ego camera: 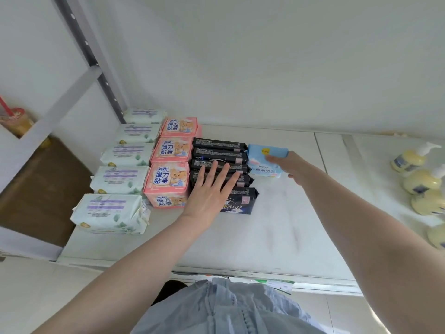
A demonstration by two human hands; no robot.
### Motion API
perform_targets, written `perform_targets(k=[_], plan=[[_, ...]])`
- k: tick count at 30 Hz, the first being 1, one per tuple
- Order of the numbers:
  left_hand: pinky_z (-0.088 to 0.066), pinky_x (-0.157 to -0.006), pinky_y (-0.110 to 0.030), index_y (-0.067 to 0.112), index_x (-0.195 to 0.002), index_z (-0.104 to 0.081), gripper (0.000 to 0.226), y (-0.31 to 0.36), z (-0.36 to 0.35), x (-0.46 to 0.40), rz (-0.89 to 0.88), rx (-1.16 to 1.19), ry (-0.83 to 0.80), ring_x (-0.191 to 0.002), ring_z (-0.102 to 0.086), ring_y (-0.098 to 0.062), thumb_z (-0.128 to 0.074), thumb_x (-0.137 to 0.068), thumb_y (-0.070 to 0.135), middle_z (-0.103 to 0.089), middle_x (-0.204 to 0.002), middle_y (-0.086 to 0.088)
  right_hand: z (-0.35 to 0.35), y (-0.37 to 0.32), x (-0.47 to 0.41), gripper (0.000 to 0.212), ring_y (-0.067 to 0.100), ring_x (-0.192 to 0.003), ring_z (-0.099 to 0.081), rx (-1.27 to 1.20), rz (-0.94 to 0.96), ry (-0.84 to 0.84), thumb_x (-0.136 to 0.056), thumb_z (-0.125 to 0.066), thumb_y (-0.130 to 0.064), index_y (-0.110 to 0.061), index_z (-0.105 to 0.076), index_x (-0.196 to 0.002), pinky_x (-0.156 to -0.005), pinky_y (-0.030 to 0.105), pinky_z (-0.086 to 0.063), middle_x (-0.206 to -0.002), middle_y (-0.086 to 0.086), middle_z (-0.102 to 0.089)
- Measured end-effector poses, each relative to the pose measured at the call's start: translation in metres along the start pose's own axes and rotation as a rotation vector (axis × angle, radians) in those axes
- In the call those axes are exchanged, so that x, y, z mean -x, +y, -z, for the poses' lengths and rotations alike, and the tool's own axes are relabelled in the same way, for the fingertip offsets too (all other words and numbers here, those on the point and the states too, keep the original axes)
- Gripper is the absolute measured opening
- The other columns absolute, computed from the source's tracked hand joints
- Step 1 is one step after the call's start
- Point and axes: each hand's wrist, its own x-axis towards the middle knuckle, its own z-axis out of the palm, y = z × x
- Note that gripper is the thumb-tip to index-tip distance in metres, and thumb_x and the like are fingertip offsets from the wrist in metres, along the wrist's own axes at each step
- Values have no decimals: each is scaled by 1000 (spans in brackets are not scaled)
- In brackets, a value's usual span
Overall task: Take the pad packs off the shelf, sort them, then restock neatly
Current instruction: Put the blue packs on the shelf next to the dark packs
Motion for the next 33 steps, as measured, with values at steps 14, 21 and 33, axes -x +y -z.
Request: perform_targets(k=[14,21,33], plan=[[1,-119,-51,17,-151,11,113,-16,10,0,50,97,-27,-147,2,-38,-64,-78,58,7,-159,-20,19,-16,-14,55,24,-106,-44,120,-16,-25,-82,-72,-43,-16,-50,-124,-100,42,-37,-114,5,-52],[-3,-120,-49,16,-151,12,111,-21,7,-1,65,119,-63,-147,2,-38,-59,-80,62,7,-159,-19,14,-9,-10,51,28,-87,-58,58,1,-84,-87,-70,-24,-16,-44,-131,-88,43,-51,-120,19,-62],[1,-119,-52,11,-151,10,116,-26,6,5,107,113,-59,-146,2,-39,-55,-76,71,4,-158,-23,-48,-71,0,49,25,-117,-55,449,505,19,-91,-59,-42,-23,-50,-135,-97,33,-42,-133,4,-55]])
